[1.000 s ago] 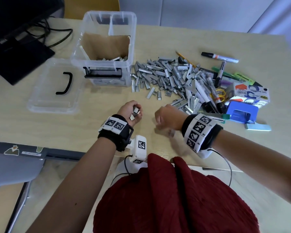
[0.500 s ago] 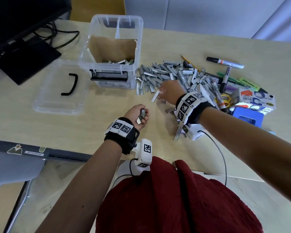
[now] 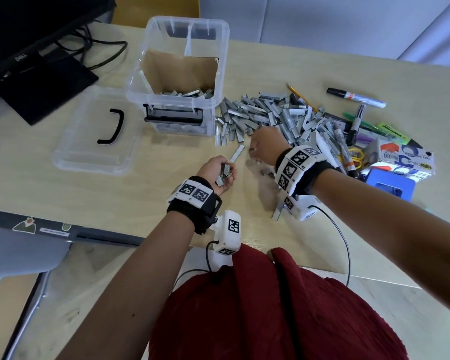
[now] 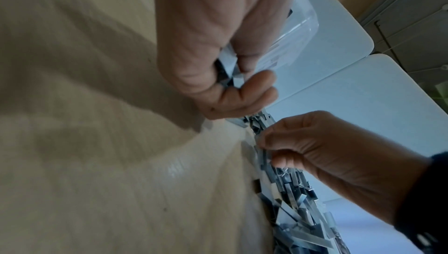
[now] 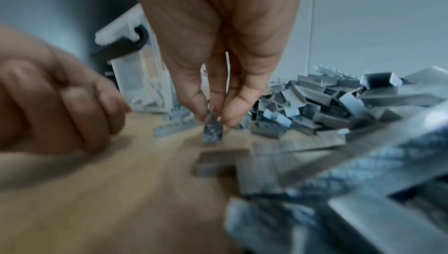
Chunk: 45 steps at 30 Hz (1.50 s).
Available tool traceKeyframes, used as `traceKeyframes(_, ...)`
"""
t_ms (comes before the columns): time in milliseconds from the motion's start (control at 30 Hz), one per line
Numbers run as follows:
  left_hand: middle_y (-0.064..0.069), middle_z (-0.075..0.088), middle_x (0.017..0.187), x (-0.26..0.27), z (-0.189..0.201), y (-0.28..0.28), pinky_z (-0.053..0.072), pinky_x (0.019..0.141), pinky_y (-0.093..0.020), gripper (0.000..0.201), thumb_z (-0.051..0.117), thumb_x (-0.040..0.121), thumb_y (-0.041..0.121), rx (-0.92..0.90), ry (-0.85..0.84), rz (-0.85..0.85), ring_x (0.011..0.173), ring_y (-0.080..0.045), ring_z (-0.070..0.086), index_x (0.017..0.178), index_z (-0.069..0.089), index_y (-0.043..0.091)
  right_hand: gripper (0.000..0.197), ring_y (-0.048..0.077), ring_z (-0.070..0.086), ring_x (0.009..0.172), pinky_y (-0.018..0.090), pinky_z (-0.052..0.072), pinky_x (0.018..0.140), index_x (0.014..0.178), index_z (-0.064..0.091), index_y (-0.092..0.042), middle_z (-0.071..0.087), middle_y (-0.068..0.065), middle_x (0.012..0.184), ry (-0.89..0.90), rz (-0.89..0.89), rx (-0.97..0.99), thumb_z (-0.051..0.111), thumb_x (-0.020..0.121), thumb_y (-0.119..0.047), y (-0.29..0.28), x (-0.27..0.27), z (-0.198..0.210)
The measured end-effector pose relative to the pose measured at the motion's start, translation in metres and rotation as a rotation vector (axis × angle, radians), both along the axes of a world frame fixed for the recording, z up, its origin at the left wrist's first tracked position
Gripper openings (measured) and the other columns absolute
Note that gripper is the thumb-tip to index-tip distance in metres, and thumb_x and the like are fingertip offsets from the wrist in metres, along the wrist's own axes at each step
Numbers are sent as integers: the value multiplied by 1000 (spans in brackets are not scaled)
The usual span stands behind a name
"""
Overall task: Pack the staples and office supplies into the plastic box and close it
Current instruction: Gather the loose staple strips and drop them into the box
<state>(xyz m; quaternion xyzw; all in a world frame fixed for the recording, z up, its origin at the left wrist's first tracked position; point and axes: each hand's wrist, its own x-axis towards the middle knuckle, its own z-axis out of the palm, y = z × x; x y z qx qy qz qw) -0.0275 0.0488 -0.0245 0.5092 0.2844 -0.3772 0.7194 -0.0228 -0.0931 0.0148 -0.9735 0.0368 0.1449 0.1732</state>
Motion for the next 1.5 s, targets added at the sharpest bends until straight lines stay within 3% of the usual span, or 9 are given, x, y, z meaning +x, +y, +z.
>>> traceKeyframes(200,-12,58,80,-1,5,-17,48,38,-18,23,43,96,23,-64,50,19,53,-18,61,95,53,2,13,10,57,76,17,41,77,88,68,-5,64,2,85,3,36,292,68,82,-17,13,-17,25)
traceKeyframes(333,-3,57,50,0,5,-22,36,33,-10,29,42,97,26,-71,61,-69,35,-10,51,74,50,10,12,1,53,67,5,39,66,90,67,-5,63,0,86,-41,14,267,64,85,-16,2,-16,29)
traceKeyframes(500,4,48,39,-1,2,-20,21,29,-8,34,40,98,26,6,9,-176,27,-5,39,66,43,15,19,19,54,112,32,36,103,102,66,-8,61,4,116,31,98,25,63,85,-13,-29,-25,14)
traceKeyframes(733,4,45,38,-8,16,-24,17,28,-8,32,45,96,22,102,-104,-403,26,-5,35,66,44,12,20,26,57,103,37,49,89,101,63,-5,59,10,110,59,230,-129,56,90,-20,-26,-37,-15)
traceKeyframes(1033,2,46,51,-31,29,-50,29,35,-14,34,53,94,21,516,-581,-1209,30,-4,36,61,53,12,13,12,60,58,19,53,59,76,58,-5,63,4,65,10,-589,1235,53,87,-1,-70,-47,9)
traceKeyframes(1133,1,50,56,-39,25,-64,36,45,-19,39,48,96,25,643,-714,-1478,44,-10,44,59,50,12,12,10,58,54,17,51,51,84,58,-7,63,0,63,69,-663,1410,48,90,-9,-79,-60,13)
traceKeyframes(1233,-2,41,56,-45,23,-75,31,49,-24,44,50,94,25,814,-849,-1656,49,-15,39,55,38,11,13,12,49,54,19,43,47,74,52,-10,53,1,63,153,-609,1272,48,86,-9,-80,-73,11)
traceKeyframes(1367,-9,46,73,-47,22,-83,37,59,-28,32,48,95,24,879,-908,-1746,71,-24,45,71,48,3,22,0,42,51,18,31,55,67,47,-15,45,-5,64,118,-187,565,59,83,-6,-74,-91,12)
traceKeyframes(1500,-9,50,81,-40,21,-80,41,68,-30,24,51,93,24,859,-880,-1701,80,-23,48,100,58,2,28,12,44,74,25,34,65,99,56,-13,44,-12,72,207,156,84,71,78,-23,-66,-107,6)
